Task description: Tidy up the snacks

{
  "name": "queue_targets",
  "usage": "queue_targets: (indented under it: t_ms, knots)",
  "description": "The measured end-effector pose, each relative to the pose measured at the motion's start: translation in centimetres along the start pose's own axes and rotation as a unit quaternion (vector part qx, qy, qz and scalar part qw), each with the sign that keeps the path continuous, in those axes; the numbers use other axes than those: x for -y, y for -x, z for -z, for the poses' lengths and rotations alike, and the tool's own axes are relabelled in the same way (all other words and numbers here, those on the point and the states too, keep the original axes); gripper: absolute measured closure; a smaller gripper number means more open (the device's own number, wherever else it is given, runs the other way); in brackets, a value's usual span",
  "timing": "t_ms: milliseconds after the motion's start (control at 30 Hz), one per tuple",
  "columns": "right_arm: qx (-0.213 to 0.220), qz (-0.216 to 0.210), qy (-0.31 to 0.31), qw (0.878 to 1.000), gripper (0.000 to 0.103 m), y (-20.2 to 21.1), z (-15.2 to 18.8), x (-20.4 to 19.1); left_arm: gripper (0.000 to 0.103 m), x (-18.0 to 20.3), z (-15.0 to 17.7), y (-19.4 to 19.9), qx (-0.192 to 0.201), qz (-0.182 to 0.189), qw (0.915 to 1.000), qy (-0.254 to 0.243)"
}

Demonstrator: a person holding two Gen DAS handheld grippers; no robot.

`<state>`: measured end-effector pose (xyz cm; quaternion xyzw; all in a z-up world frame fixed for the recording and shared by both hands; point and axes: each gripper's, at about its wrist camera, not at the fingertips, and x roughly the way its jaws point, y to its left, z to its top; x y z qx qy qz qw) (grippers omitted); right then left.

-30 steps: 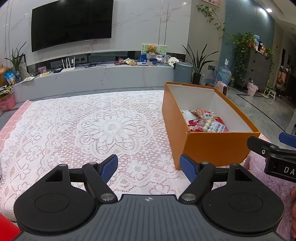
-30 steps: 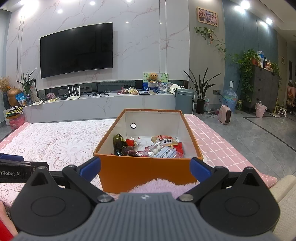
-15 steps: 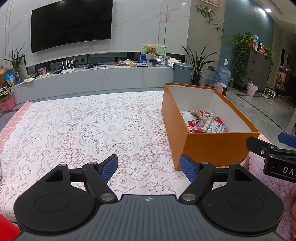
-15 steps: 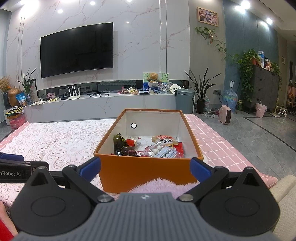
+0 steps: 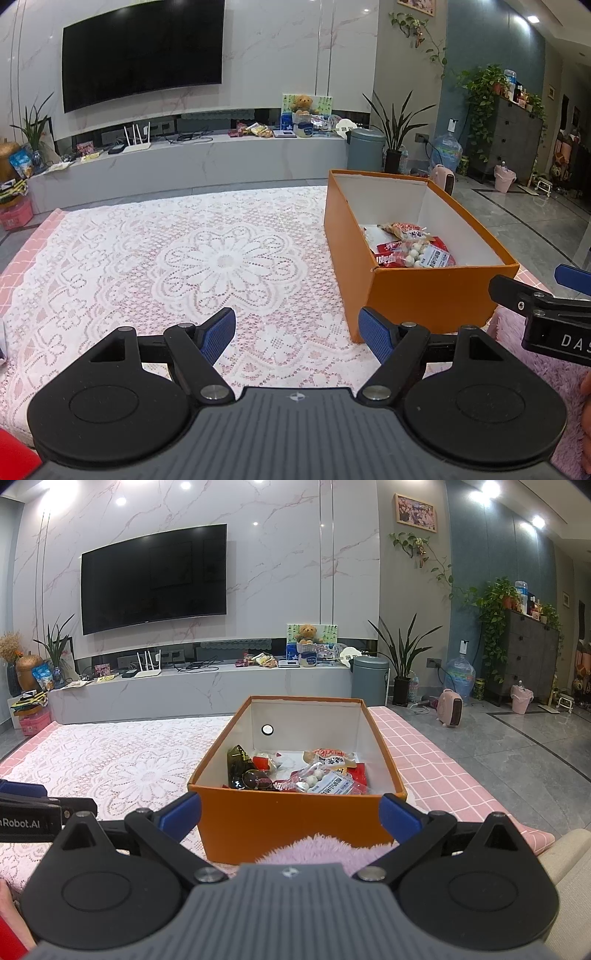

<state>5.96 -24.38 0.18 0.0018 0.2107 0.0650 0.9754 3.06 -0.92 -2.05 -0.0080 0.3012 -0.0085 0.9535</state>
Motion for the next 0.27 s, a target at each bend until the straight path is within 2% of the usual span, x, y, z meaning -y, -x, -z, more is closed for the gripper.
queue_targets:
  t_ms: [267]
  knots:
    - [0.000,0.000,0.000,1.000,0.003,0.00,0.01,-0.01,0.014,0.16,-0.14,0.35,0.015,0.002,0.9999,-0.001]
